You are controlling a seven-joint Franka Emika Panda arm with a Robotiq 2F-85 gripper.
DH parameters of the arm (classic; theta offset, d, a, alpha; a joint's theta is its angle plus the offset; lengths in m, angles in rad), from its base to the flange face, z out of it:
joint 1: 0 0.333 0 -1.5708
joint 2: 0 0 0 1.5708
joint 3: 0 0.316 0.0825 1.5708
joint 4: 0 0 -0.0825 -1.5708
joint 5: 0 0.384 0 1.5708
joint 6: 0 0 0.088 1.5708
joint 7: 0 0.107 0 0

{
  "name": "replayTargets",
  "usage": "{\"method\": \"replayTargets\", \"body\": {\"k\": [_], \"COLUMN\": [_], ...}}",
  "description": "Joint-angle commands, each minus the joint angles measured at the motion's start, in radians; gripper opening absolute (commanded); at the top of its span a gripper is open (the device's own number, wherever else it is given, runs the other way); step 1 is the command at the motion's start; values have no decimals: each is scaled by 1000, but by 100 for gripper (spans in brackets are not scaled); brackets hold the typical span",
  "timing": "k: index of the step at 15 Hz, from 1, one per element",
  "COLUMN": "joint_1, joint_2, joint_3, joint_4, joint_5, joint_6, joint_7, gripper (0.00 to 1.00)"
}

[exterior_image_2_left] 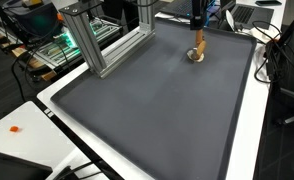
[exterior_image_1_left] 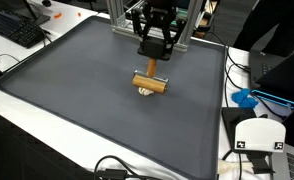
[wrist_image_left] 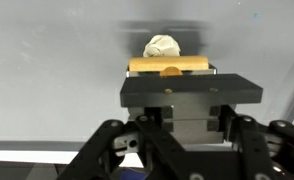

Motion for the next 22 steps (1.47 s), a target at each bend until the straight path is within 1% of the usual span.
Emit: {"method": "replayTargets", "body": {"k": [1,15,17,22], "joint_1": [14,7,7,11], "joint_2": [-17,-39,-37,-36], "joint_3": [-15,-7,-7,-10], "joint_4": [-27,-31,-32,-34], "joint_5": [16,44,47,42], "joint_6": [-35,-198,-191,-103], "joint_7": [8,-21,-13,19], "gripper": [35,35,35,35]}}
